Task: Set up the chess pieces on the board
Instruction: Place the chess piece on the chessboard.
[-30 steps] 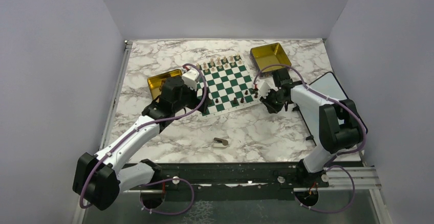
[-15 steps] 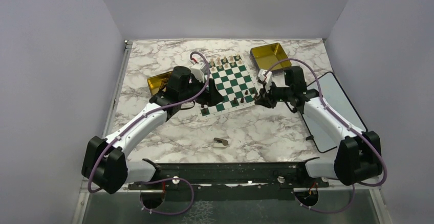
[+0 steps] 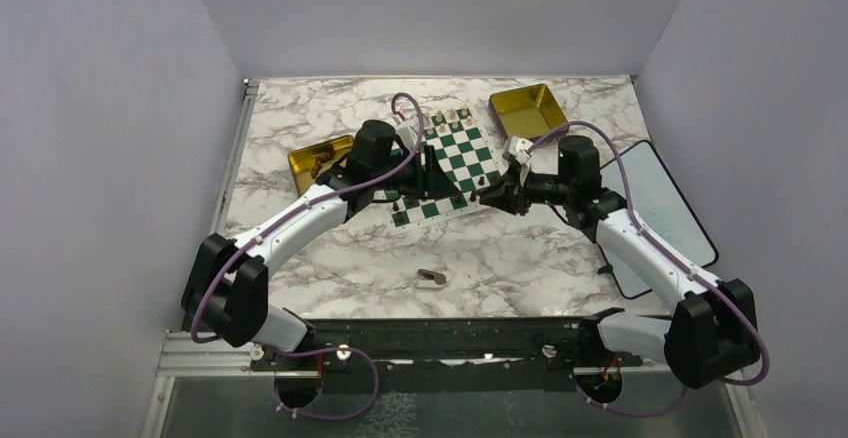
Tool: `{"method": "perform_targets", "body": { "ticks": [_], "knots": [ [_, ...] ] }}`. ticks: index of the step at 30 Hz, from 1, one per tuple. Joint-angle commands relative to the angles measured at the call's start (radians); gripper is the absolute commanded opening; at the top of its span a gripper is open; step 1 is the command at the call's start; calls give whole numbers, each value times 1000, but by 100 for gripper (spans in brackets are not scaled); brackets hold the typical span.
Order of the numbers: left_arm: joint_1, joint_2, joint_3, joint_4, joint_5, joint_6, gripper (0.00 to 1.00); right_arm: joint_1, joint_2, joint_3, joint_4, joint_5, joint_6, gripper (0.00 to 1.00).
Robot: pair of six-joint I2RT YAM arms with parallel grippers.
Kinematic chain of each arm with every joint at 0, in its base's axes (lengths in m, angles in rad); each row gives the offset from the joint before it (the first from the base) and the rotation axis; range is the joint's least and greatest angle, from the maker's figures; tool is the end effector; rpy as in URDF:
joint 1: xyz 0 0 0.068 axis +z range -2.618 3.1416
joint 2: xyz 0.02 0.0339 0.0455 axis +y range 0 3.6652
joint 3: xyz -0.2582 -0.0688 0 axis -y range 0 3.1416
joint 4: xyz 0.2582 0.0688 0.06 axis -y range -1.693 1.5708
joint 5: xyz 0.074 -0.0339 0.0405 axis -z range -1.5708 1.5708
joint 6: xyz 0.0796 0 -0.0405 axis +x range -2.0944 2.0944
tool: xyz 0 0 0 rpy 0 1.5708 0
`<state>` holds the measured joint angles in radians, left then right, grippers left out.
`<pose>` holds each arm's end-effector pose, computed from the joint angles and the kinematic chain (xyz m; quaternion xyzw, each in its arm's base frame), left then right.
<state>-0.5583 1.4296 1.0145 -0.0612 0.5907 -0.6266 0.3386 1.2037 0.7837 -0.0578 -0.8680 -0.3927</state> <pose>0.2892 -0.2329 0.2557 0.1235 0.8217 -0.4842 0.2742 0.2618 0.1566 0.2463 -0.4812 0.6458 0.3464 0.4811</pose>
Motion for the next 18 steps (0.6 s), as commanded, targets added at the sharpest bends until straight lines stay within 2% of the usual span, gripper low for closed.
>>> {"method": "perform_targets", "body": {
  "ticks": [1,10,18],
  "knots": [
    [-41,20,45,80,38,-110,50,7,-30,-11,88,-68,42,9],
    [-83,86,81,142,36,-187,51,9,-26,3,59,-88,16,9],
    [-105,118,92,168,4,-214,41,8,-34,3,28,-97,4,9]
  ]
}}
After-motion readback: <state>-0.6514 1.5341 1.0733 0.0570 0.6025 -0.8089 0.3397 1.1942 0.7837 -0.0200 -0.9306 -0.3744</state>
